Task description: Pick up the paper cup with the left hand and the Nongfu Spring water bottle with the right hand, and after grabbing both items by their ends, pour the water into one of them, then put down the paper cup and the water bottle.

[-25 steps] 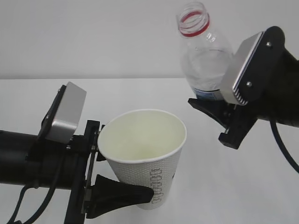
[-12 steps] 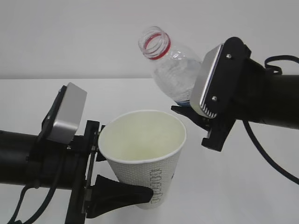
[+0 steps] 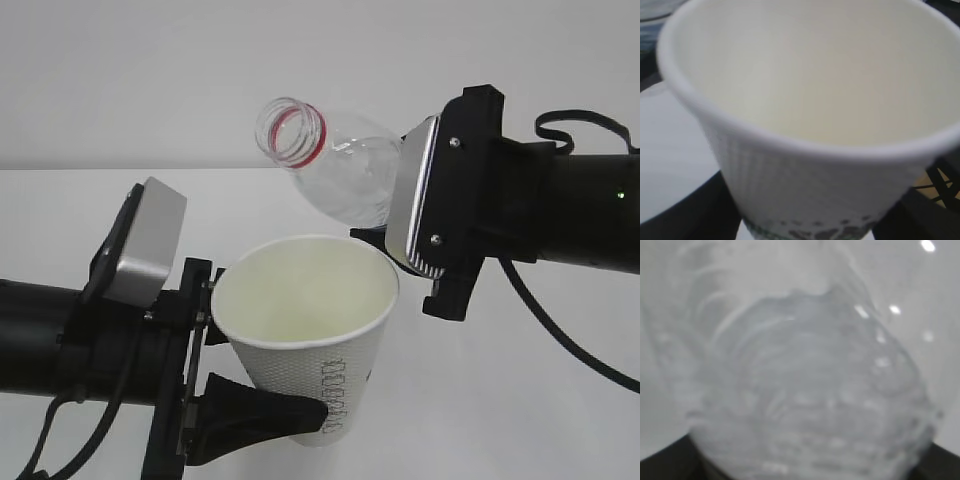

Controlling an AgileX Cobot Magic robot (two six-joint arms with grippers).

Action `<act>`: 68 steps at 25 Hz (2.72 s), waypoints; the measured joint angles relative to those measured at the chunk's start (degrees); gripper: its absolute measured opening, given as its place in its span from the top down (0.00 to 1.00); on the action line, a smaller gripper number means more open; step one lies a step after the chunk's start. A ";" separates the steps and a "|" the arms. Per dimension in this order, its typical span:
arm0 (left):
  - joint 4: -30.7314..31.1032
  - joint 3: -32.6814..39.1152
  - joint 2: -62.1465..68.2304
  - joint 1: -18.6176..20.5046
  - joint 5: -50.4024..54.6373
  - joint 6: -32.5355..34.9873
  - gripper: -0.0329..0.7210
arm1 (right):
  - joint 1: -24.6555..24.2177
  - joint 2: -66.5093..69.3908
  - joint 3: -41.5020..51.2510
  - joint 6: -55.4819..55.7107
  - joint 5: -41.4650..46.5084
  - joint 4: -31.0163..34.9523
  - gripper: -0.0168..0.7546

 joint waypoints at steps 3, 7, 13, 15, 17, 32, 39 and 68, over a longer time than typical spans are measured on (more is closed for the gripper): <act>-1.21 0.00 0.00 0.00 0.00 0.00 0.27 | 0.00 0.09 -0.02 -0.48 -0.34 0.00 0.34; -3.28 0.00 0.00 0.00 0.87 0.00 0.27 | 0.00 0.09 -0.15 -1.51 -0.38 0.00 0.34; -4.47 0.00 0.00 0.00 4.93 0.00 0.27 | 0.00 0.09 -0.38 -5.36 -0.47 0.89 0.34; -4.77 0.00 0.00 0.00 5.14 0.00 0.27 | 0.00 0.09 -0.38 -8.27 -0.36 3.12 0.34; -5.01 0.00 0.00 0.00 5.14 0.00 0.27 | 0.00 0.09 -0.38 -11.84 0.07 5.78 0.34; -3.15 0.00 -0.49 0.00 4.44 0.00 0.27 | 0.00 0.09 -0.38 -33.80 0.98 25.35 0.34; -2.70 0.00 -4.88 1.57 7.55 0.00 0.27 | 0.00 0.09 -0.38 -39.61 0.66 29.80 0.34; 3.67 0.12 -6.36 3.74 7.55 -3.28 0.27 | 0.00 0.09 -0.38 -49.98 -4.35 35.10 0.34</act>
